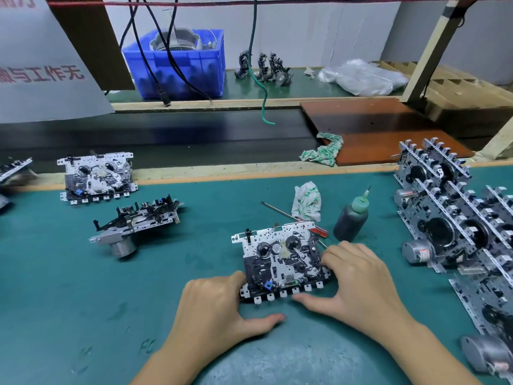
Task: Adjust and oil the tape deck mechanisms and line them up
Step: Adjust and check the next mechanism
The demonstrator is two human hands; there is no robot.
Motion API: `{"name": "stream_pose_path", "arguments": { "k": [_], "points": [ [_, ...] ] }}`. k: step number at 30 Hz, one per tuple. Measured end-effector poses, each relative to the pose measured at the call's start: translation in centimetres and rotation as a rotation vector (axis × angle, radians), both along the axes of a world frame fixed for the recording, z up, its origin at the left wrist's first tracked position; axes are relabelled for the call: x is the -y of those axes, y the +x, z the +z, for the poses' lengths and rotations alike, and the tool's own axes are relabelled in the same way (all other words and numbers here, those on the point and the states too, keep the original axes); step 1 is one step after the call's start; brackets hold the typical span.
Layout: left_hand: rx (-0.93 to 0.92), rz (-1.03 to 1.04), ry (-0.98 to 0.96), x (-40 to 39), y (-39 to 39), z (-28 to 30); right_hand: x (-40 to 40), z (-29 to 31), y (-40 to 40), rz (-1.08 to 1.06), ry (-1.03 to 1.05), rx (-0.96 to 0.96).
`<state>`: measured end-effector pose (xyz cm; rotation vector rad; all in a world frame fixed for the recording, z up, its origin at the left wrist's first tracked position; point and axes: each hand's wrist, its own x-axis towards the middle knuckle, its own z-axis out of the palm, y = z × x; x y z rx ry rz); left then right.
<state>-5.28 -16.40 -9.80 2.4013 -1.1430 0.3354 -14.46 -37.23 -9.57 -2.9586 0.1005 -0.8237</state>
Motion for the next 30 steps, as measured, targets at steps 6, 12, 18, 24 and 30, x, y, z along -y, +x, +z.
{"name": "stream_pose_path", "arguments": {
  "k": [6, 12, 18, 24, 30],
  "points": [
    [0.015, 0.077, -0.024, 0.1, -0.4, 0.3, 0.2, -0.2, 0.0, 0.073, 0.045, -0.023],
    [0.078, 0.109, -0.001, 0.1, -0.5, 0.3, 0.4, 0.2, -0.2, 0.095, 0.014, -0.060],
    [0.119, 0.208, 0.005, 0.6, -0.4, 0.0, 0.5, 0.4, -0.4, 0.154, 0.095, -0.137],
    [0.100, -0.005, 0.027, -0.2, 0.8, -0.1, 0.8, 0.1, -0.5, 0.157, 0.122, -0.099],
    [0.155, -0.036, 0.029, -0.3, 0.9, 0.0, 0.9, 0.1, -0.6, 0.125, 0.081, -0.093]
  ]
}}
